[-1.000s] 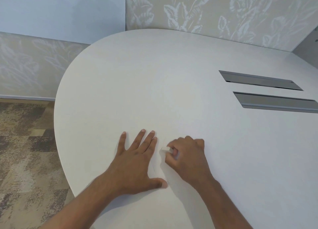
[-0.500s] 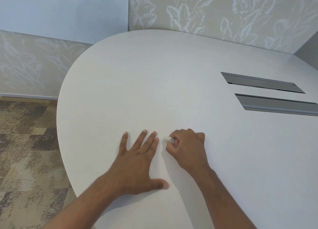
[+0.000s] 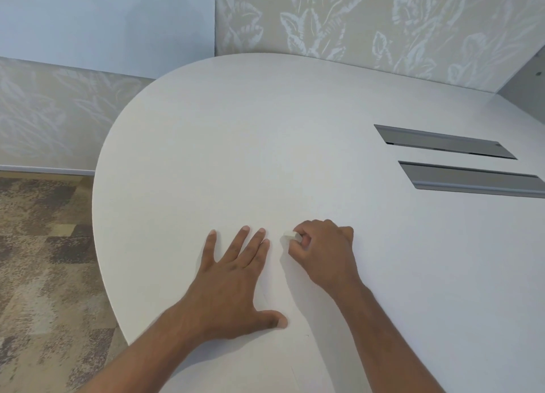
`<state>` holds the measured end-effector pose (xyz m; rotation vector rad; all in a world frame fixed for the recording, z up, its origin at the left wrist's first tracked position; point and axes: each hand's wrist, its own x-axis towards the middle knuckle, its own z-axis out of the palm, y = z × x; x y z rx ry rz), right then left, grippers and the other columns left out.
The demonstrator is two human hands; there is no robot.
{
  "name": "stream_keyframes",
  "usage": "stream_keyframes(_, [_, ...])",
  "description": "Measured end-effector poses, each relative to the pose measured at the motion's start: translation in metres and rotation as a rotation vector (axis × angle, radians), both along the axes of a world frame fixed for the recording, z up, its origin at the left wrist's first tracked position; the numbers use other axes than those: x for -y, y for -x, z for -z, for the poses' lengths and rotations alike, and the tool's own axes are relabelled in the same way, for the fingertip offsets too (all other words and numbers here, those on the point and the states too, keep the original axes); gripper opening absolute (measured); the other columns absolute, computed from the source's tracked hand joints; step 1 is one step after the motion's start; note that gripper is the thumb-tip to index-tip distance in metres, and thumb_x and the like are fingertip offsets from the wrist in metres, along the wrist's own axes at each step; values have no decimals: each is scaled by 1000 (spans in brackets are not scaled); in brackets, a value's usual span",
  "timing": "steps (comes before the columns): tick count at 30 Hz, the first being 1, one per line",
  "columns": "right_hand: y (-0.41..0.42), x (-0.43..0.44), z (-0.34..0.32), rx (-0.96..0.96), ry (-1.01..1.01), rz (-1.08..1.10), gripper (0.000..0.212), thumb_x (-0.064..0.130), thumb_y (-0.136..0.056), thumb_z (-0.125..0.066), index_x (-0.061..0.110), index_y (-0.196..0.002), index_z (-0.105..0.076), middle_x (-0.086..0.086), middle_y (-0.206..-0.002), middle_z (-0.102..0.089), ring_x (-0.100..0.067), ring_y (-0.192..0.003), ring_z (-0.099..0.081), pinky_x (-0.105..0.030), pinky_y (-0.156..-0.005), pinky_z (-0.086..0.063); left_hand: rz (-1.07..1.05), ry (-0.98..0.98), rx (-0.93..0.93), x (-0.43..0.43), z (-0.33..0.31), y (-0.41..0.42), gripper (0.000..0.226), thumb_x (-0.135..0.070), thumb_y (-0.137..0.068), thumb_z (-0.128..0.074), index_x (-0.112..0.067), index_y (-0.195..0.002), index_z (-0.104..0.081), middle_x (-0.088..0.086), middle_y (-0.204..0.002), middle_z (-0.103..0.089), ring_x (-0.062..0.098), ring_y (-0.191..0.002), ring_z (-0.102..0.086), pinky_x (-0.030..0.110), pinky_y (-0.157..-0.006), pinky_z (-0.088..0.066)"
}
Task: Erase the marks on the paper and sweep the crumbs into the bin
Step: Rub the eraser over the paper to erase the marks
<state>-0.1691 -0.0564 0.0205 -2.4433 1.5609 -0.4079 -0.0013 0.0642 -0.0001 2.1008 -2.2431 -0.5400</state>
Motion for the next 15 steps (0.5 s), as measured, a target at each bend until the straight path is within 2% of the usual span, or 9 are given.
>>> stream_keyframes(6, [4,-12,4,97,-72,-51,14,35,-86,-57,26,-77,-64,7,-68,-62,-10,-75,-59,-34,-83,-32,1,3,0,0,1,1,130,-101,-73,-31,-23,-165,17,-12,-169,35,10,-151,42,63,-123,19])
stream_keyframes(8, [10,-17,0,186,-125,-46,9,32,-81,-64,27,-74,-63,7,-68,-65,-11,-76,-59,-35,-86,-38,-1,6,1,0,1,1,130,-101,-73,-31,-23,-165,17,-12,-169,35,10,-151,42,63,-124,19])
stream_keyframes(11, [18,-20,-7,324,-116,28,12,33,-78,-70,28,-70,-64,15,-73,-67,-7,-77,-61,-46,-86,-50,-4,6,2,0,1,1,131,-101,-73,-31,-23,-165,17,-12,-169,35,10,-150,42,63,-123,20])
stream_keyframes(15, [23,-7,-12,418,-57,137,17,35,-87,-73,30,-72,-67,25,-76,-66,-1,-71,-59,-55,-87,-51,-4,11,0,0,1,1,131,-102,-72,-31,-22,-166,16,-12,-170,33,10,-151,41,63,-123,20])
